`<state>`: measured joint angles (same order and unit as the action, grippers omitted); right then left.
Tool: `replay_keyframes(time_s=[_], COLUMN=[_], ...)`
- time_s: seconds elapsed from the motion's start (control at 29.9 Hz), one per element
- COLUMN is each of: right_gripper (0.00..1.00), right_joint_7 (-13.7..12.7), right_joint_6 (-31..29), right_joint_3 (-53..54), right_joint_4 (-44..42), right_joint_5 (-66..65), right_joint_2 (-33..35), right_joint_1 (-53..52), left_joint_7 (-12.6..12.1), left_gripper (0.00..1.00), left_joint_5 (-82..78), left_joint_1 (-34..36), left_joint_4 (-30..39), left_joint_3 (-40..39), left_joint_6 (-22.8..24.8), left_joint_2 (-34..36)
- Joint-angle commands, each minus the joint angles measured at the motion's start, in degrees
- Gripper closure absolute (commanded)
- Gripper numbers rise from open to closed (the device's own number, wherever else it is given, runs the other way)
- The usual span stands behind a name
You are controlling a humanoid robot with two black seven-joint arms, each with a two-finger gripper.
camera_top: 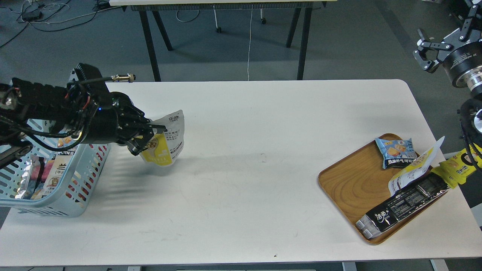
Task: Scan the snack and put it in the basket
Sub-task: 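Lift the bag with the left gripper and hold it over the scanner, then move the bag over the blue basket and release it inside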
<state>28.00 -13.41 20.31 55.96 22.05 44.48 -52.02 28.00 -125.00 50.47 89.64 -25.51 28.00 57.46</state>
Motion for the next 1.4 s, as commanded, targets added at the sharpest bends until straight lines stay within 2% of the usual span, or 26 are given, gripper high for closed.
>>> replay_keyframes(time_s=[0.0, 0.57, 1.37], right_gripper=[0.02, 0.02, 0.02], right_joint_7=[0.0, 0.0, 0.0], right_joint_6=[-0.6, -2.2, -2.2], right_joint_3=[-0.2, 0.1, 0.1], right_joint_4=[0.2, 0.6, 2.2], right_joint_5=[-0.1, -0.2, -0.3], right_joint_2=[0.4, 1.4, 2.4], right_joint_1=[-0.1, -0.2, -0.1], left_joint_7=[0.0, 0.0, 0.0], left_gripper=[1.00, 1.00, 1.00], left_joint_5=[0.0, 0.0, 0.0], left_joint_1=[0.0, 0.2, 0.0], left_joint_4=[0.3, -2.3, -1.7], left_joint_3=[0.4, -0.3, -1.6], left_joint_6=[0.0, 0.0, 0.0], left_joint_2=[1.6, 1.7, 1.7])
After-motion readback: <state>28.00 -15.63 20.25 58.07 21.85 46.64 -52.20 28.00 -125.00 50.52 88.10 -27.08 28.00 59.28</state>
